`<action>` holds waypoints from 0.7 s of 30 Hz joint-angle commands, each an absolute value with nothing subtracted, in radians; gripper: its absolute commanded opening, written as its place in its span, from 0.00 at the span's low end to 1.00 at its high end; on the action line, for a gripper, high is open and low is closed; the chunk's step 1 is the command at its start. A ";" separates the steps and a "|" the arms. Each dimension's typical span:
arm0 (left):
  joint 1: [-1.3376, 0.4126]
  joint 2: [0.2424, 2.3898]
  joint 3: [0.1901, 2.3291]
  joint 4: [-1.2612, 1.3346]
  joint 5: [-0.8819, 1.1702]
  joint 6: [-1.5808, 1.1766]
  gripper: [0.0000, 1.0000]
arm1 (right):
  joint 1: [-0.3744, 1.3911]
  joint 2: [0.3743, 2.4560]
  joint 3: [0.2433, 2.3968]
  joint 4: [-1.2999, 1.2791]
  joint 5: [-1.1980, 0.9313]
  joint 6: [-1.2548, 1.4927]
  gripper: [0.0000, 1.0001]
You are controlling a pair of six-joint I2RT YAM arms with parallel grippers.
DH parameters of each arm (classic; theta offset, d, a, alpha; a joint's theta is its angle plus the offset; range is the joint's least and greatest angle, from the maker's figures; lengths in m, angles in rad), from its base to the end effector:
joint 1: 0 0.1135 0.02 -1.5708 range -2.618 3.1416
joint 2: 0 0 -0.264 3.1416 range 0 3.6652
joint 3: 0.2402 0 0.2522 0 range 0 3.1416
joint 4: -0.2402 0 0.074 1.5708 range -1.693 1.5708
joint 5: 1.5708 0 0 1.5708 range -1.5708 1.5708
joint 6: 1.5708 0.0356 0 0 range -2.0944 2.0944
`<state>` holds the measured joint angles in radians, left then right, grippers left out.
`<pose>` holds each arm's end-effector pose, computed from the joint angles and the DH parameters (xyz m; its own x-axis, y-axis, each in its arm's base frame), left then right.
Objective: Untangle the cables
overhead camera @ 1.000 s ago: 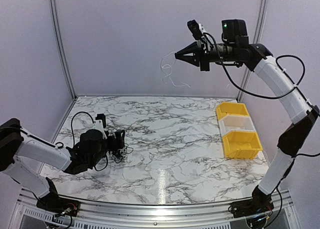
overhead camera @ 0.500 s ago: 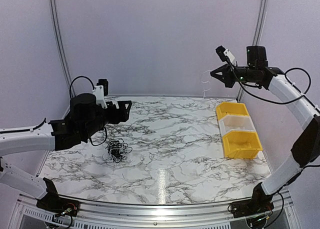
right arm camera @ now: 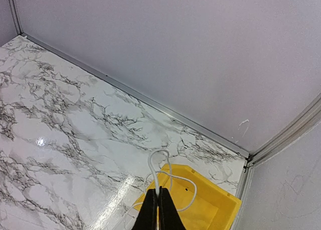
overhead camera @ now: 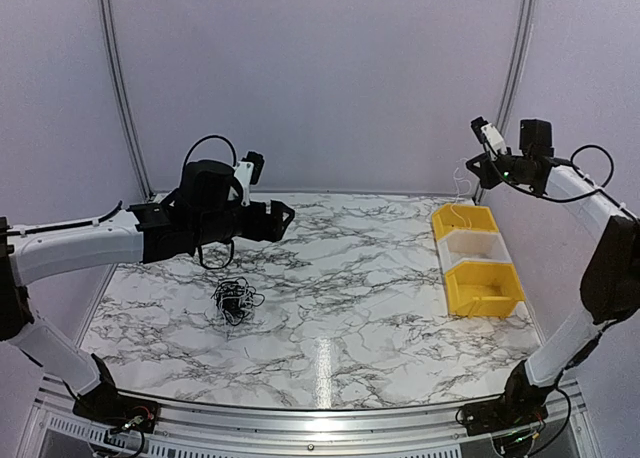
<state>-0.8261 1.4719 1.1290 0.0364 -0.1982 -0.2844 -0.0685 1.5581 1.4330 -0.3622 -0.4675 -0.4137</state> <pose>0.2414 -0.2516 0.3175 -0.3628 -0.0122 -0.9318 0.5125 0.8325 -0.2105 0.3609 -0.0087 0.3569 -0.2926 -0.3396 -0.8939 -0.4956 0.8533 -0.1620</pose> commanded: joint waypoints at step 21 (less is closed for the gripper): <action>-0.742 1.437 1.026 0.071 -0.106 -0.293 0.96 | -0.133 1.871 1.465 -0.310 -0.255 -0.356 0.00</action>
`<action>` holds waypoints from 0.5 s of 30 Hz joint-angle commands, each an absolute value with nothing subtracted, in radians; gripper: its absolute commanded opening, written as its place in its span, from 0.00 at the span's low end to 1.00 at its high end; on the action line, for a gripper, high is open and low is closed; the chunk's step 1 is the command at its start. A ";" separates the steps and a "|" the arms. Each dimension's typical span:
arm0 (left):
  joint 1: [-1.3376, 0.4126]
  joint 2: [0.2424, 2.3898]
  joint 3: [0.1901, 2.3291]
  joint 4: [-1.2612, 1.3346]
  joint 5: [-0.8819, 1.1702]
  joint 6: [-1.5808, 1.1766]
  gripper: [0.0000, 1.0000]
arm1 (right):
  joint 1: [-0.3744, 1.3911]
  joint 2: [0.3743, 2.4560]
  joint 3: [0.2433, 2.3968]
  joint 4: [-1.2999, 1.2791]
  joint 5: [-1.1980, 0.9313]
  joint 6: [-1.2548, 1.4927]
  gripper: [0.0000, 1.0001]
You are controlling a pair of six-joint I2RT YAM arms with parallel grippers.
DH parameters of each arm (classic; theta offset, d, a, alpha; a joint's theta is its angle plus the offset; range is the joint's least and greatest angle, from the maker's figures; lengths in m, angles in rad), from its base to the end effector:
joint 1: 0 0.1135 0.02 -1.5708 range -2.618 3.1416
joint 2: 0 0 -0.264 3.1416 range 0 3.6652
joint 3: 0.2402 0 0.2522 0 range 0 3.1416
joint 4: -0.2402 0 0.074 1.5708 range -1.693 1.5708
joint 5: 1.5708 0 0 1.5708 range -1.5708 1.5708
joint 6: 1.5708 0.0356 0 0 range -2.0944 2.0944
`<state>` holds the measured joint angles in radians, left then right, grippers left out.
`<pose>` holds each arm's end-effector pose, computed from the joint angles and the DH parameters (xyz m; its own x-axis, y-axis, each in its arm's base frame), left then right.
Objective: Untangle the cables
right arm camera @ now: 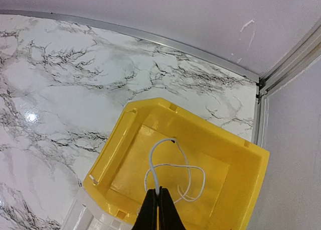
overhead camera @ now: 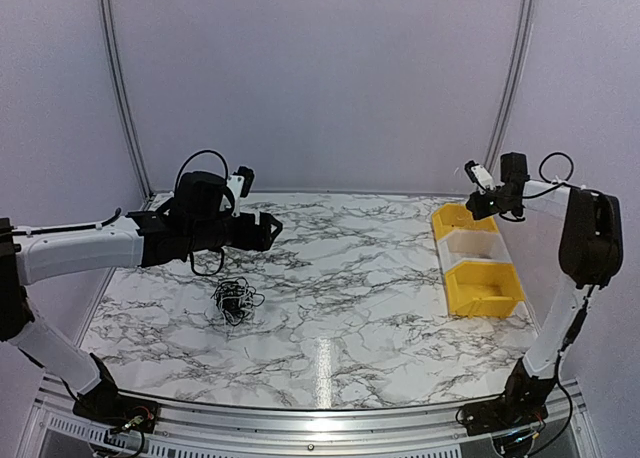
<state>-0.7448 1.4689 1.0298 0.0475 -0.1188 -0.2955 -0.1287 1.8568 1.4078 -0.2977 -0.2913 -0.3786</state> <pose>0.2539 -0.2283 0.2846 -0.4410 0.0133 -0.8974 0.4851 0.8448 -0.2259 0.4184 -0.0438 0.2411 -0.5941 -0.2801 -0.7541 -0.3290 0.9400 -0.0900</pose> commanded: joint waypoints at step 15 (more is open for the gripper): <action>-0.739 1.450 1.027 0.071 -0.102 -0.293 0.96 | -0.133 1.919 1.520 -0.401 -0.175 -0.348 0.00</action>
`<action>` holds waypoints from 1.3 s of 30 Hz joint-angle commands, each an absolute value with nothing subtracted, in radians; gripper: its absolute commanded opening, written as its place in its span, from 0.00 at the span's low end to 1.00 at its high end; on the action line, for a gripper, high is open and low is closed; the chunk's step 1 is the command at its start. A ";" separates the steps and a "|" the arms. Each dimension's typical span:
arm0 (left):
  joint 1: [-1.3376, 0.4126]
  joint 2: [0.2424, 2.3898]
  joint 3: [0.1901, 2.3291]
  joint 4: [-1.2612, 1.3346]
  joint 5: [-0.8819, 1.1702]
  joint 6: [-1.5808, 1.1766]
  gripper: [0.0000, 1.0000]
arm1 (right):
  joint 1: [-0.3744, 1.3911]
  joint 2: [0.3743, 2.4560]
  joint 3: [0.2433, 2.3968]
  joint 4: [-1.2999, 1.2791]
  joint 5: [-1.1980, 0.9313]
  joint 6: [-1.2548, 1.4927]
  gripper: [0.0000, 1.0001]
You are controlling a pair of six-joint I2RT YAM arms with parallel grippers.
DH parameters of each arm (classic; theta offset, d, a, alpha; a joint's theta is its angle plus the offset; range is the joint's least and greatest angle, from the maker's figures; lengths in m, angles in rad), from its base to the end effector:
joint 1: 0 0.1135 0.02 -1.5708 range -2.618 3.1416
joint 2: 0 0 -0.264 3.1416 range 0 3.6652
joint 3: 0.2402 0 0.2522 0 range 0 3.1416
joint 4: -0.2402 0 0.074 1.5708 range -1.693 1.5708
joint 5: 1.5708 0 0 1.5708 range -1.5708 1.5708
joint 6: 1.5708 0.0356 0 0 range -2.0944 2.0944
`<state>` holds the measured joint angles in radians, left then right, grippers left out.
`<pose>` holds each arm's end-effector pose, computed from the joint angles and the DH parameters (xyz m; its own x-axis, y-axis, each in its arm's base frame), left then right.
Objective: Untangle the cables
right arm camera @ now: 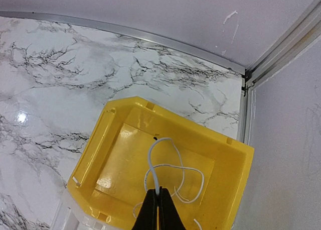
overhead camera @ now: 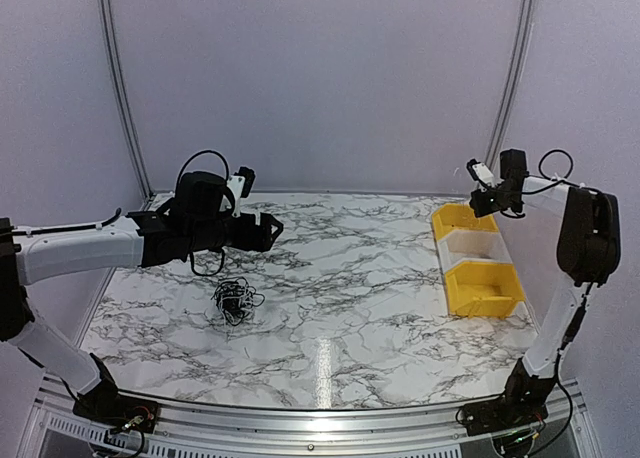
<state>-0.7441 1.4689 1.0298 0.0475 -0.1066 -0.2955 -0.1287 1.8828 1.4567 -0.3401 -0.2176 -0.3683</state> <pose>0.2538 -0.2285 0.2845 -0.4437 0.0149 -0.8961 0.4933 0.8388 -0.2303 0.4247 -0.0472 0.2427 -0.6311 -0.2728 -0.7261 -0.2746 0.9541 -0.1198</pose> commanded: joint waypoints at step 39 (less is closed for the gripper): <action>-0.706 1.362 0.922 -0.299 -0.164 -0.475 0.92 | 0.531 1.616 1.284 -0.418 -0.489 -0.495 0.19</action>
<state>-0.7124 1.4181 0.9920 -0.2356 -0.1993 -0.4236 0.3950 1.5528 1.2652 -0.4557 -0.4435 -0.4526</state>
